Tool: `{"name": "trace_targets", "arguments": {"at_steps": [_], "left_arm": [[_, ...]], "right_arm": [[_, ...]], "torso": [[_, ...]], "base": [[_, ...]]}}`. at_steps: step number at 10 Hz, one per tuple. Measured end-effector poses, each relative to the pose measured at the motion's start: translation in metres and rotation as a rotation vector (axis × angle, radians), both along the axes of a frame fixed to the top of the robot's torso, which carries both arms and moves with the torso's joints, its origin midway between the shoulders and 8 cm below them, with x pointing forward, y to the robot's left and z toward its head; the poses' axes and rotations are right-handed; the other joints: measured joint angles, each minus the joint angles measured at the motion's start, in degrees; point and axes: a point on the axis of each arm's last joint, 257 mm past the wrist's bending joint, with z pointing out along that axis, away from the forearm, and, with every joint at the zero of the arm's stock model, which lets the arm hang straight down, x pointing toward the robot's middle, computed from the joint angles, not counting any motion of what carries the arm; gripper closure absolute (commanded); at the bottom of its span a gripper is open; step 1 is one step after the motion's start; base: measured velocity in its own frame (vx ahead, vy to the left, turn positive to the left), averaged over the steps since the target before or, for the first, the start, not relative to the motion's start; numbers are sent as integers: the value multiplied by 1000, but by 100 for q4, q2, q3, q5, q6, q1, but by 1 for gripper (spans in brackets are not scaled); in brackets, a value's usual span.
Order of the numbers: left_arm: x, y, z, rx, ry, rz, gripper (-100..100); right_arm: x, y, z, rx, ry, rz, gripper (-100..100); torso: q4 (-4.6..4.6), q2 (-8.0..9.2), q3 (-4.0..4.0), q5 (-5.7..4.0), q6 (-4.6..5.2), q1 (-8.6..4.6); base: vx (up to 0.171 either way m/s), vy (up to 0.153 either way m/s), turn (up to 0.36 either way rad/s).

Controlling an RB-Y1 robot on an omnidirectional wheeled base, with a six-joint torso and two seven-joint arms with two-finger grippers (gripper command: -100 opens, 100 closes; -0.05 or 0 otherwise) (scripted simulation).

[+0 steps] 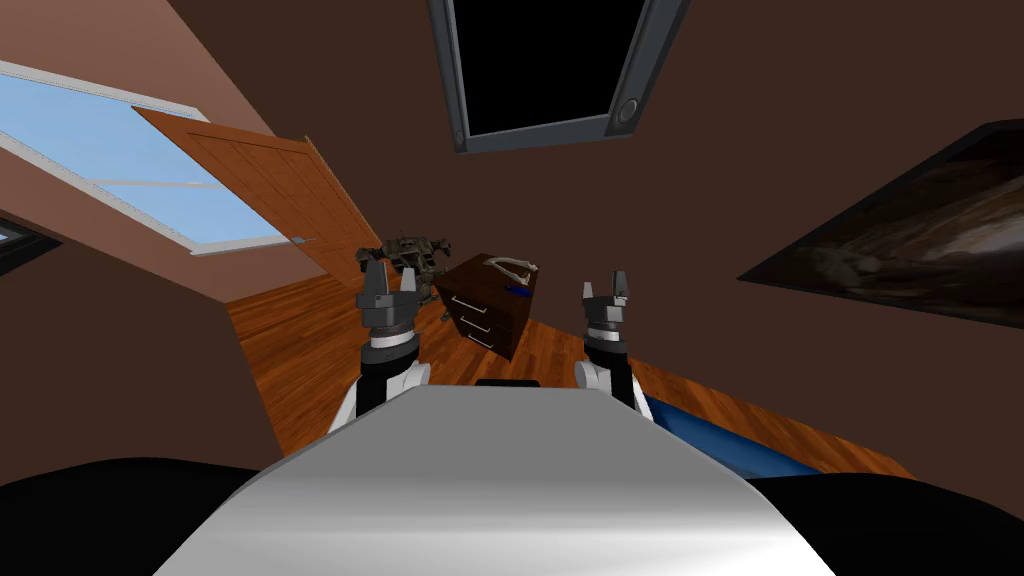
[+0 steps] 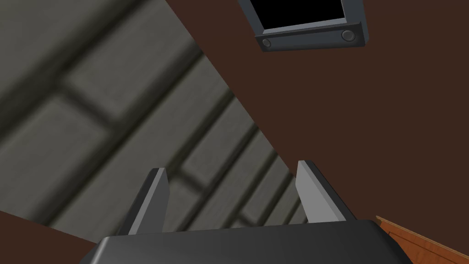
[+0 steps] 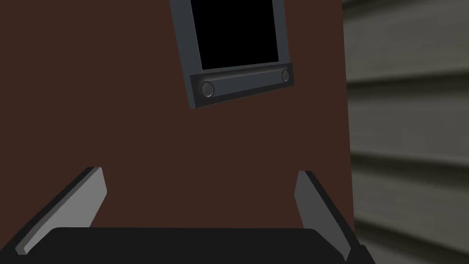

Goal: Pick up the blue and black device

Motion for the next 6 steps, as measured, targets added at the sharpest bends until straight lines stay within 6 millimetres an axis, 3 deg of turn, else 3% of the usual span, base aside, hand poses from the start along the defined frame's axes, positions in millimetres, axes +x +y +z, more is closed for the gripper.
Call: {"name": "trace_targets", "arguments": {"at_steps": [6], "left_arm": [[0,0,0,0,0,0,0]], "right_arm": [[14,24,-47,-209,111,50,-100]], "torso": [[1,4,3,0,0,-2]], "base": [[-16,-3,56]]}}
